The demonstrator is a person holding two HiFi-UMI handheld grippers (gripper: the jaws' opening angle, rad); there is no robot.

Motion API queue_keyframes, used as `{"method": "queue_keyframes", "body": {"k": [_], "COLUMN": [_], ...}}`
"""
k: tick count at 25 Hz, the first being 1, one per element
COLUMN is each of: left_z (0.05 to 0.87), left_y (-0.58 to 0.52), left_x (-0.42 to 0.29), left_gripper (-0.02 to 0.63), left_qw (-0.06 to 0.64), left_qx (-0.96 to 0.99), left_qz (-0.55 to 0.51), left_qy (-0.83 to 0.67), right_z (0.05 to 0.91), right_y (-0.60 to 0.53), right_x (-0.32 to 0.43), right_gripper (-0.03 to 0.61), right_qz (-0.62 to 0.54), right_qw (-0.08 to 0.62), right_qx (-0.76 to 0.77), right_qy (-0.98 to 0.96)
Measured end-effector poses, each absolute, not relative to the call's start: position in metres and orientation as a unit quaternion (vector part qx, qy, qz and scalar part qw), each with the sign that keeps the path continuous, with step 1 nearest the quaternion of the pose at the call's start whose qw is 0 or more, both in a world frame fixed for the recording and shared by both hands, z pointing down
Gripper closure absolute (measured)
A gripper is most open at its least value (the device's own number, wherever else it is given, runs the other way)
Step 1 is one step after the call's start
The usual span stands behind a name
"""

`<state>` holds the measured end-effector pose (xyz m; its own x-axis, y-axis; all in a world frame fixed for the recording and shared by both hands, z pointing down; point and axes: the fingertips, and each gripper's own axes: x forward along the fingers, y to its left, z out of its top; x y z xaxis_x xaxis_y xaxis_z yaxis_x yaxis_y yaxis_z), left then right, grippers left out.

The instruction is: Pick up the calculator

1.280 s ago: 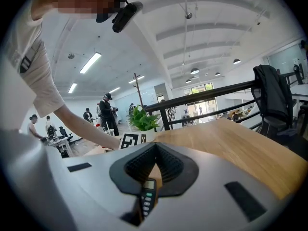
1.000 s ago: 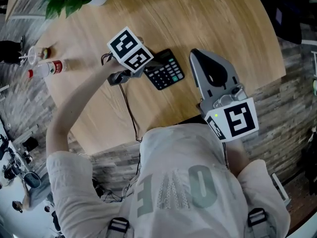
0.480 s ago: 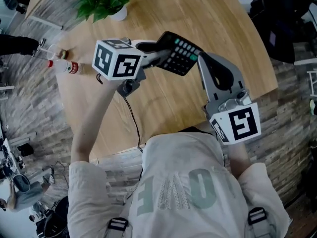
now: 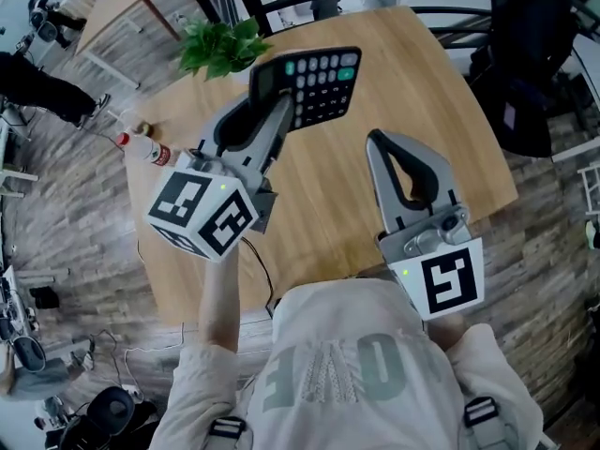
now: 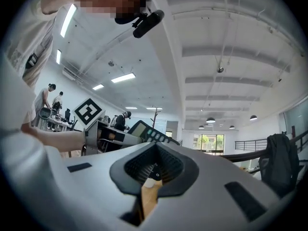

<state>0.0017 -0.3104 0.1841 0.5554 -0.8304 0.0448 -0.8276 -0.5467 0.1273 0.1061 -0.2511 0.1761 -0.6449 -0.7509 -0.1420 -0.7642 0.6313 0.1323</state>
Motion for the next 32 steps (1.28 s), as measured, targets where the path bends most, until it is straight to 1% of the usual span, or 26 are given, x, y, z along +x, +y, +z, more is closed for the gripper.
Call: {"method": "queue_keyframes", "body": {"k": [4,6,8,10,16,21,32], "left_z": [0.147,0.132,0.119,0.111,0.108,0.107,0.11], "left_y": [-0.285,-0.268,-0.25,-0.233,-0.205,-0.196,-0.202], "left_x": [-0.021,-0.029,-0.036,-0.043,-0.053,-0.054,-0.049], "left_gripper": [0.502,0.502,0.502,0.502,0.501,0.506,0.515], "left_qw": [-0.059,-0.117,-0.158,-0.18,-0.186,-0.205,-0.201], "left_qx": [0.819,0.781,0.742,0.709,0.68,0.673,0.684], "left_qz": [-0.016,-0.024,-0.044,-0.069,-0.105,-0.108,-0.099], "left_qy": [-0.57,-0.613,-0.65,-0.678,-0.702,-0.703,-0.694], "right_z": [0.158,0.156,0.156,0.153,0.147,0.154,0.16], "right_y": [-0.243,-0.239,-0.236,-0.234,-0.228,-0.224,-0.224], "right_x": [0.103,0.102,0.102,0.103,0.103,0.1,0.099], "right_gripper": [0.56,0.56,0.56,0.56,0.56,0.56,0.56], "right_qz": [0.099,0.108,0.108,0.102,0.086,0.072,0.061], "right_qw": [0.058,0.058,0.06,0.071,0.092,0.088,0.078], "right_qx": [-0.418,-0.415,-0.415,-0.418,-0.421,-0.422,-0.426], "right_qy": [0.901,0.902,0.902,0.9,0.898,0.9,0.899]}}
